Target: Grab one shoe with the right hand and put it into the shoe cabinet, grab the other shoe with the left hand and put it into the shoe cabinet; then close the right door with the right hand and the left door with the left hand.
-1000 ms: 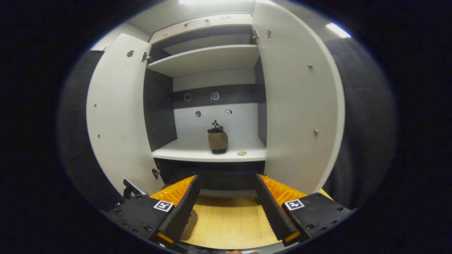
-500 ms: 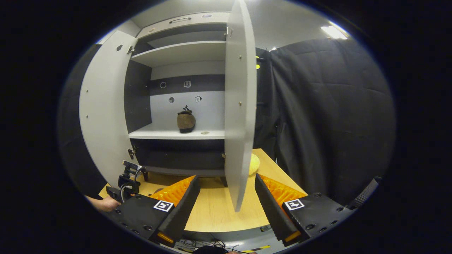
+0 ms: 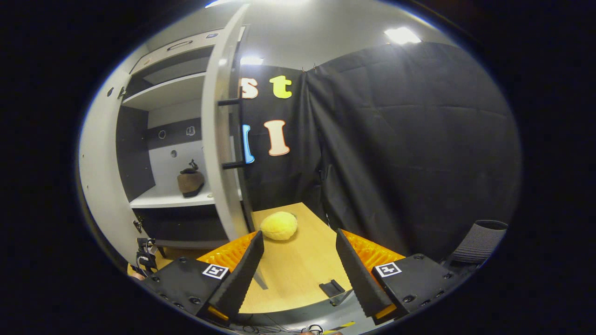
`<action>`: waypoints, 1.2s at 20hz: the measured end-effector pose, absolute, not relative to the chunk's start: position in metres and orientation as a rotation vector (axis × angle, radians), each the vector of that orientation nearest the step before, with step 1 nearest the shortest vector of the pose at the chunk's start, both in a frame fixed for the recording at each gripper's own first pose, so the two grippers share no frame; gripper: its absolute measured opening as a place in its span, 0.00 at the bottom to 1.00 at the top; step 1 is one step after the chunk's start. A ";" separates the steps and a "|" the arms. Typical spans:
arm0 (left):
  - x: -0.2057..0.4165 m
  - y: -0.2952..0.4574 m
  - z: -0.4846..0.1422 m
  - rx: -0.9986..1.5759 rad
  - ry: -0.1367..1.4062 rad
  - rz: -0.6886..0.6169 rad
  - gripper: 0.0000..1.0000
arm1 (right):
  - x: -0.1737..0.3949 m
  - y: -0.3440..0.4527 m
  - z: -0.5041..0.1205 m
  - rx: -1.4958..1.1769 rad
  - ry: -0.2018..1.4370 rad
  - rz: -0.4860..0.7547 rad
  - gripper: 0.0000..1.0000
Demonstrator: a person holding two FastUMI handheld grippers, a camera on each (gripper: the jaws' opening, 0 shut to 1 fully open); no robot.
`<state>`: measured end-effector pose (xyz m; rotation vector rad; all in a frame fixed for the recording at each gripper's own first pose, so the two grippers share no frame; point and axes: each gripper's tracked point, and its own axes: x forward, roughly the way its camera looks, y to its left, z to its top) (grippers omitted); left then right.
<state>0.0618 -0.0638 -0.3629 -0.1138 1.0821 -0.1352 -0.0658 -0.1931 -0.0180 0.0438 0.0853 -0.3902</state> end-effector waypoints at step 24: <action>0.089 -0.006 -0.297 -0.143 0.745 0.059 0.02 | 0.009 -0.296 0.023 0.011 0.004 -0.383 0.98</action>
